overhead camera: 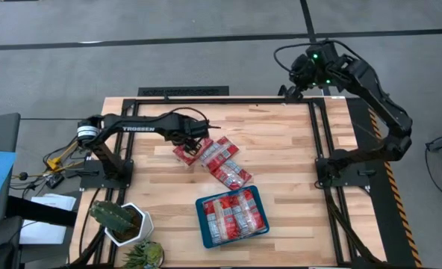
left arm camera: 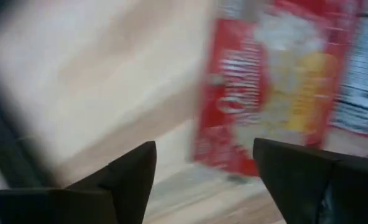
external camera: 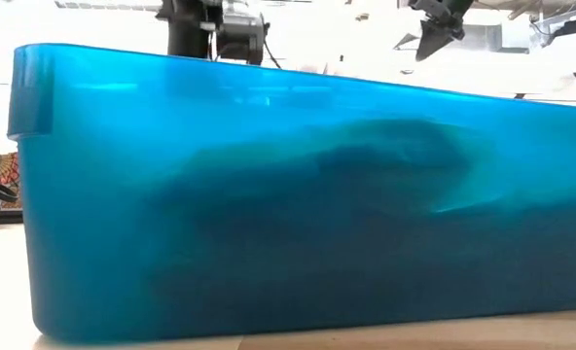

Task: Sort popcorn bags into baskets
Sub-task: Put the popcorn bag into the blue bin

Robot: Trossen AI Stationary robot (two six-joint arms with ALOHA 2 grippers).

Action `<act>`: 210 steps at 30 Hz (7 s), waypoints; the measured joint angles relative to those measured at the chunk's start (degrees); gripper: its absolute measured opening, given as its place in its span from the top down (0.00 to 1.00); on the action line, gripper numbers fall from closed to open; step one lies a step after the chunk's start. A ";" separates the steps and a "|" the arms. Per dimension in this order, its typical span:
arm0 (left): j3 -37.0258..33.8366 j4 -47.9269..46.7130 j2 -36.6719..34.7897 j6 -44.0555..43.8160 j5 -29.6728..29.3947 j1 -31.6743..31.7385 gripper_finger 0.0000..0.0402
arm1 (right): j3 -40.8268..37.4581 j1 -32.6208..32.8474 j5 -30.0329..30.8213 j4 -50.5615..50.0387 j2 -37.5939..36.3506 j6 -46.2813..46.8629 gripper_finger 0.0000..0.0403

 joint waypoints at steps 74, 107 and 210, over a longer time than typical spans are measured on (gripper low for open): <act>41.70 13.32 22.63 98.48 17.50 -20.11 0.97 | 0.00 -3.88 0.09 -6.17 -14.30 -0.43 0.94; 51.72 11.80 32.98 102.89 24.99 -26.00 0.84 | 0.00 -3.82 0.04 -9.82 -14.30 2.68 0.93; 47.26 -8.91 20.76 44.03 6.69 -10.42 0.82 | 0.00 -4.53 0.45 -9.22 -14.28 -3.24 0.87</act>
